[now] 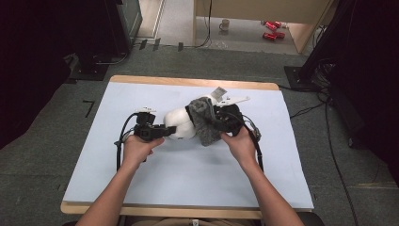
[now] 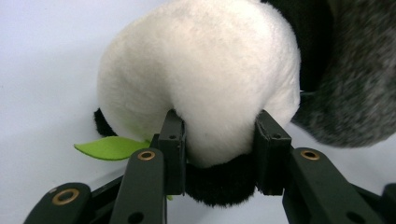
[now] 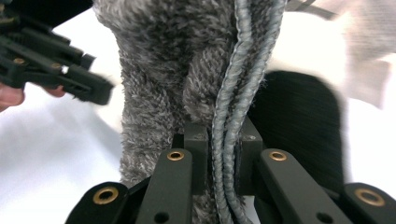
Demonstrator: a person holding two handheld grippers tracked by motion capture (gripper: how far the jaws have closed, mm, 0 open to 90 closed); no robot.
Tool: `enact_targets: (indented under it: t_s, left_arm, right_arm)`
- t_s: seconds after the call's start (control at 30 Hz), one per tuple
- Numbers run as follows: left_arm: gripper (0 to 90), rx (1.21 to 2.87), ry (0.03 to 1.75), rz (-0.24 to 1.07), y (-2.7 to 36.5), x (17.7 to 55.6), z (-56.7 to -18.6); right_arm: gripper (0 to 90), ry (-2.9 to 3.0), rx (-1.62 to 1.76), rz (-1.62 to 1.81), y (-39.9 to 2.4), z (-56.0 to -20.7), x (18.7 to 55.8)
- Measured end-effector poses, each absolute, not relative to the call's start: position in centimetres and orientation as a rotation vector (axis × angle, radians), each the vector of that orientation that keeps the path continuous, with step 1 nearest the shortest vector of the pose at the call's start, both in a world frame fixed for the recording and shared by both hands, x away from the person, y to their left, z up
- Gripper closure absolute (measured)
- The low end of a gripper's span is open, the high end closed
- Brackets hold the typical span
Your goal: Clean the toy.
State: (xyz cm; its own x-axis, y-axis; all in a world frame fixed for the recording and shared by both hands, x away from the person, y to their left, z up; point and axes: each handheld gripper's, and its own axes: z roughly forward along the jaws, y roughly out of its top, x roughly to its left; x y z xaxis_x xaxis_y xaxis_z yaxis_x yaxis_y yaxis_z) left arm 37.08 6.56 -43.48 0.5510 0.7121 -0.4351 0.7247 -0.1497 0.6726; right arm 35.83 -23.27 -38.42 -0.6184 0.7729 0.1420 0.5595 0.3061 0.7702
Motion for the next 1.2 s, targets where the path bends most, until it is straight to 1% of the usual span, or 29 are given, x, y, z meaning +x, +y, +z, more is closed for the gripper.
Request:
enact_targets:
  t_s: [0.17, 0.33, 0.5, 0.67, 0.8, 0.9, 1.07, 1.2]
  left_arm:
    - [62.1, 1.876, 1.166, -0.025, 6.5, 37.4, -43.4]
    - [61.9, 1.884, 1.158, -0.023, 6.1, 37.6, -43.3]
    - [61.7, 1.873, 1.162, -0.049, 6.2, 37.9, -43.3]
    - [61.7, 1.869, 1.169, -0.041, 6.3, 38.0, -43.3]
    - [61.7, 1.880, 1.163, -0.024, 6.2, 37.8, -43.3]
    - [61.7, 1.879, 1.165, -0.014, 6.1, 37.6, -43.3]
    - [61.7, 1.885, 1.164, 0.010, 5.7, 37.0, -43.1]
    - [61.5, 1.883, 1.164, 0.009, 5.4, 36.4, -42.9]
  right_arm:
    - [80.9, 2.243, 1.301, 1.208, -25.9, -38.7, 36.1]
    - [80.9, 2.202, 1.345, 1.148, -27.3, -39.9, 36.3]
    - [80.7, 2.167, 1.424, 1.122, -29.0, -40.3, 36.4]
    - [80.7, 2.145, 1.467, 1.238, -30.1, -39.1, 36.1]
    - [80.7, 2.153, 1.403, 1.341, -29.0, -37.5, 35.5]
    - [80.7, 2.205, 1.321, 1.385, -26.9, -36.7, 34.9]
    - [80.7, 2.302, 1.240, 1.396, -23.7, -36.9, 34.6]
    - [80.7, 2.390, 1.177, 1.369, -20.8, -37.9, 34.6]
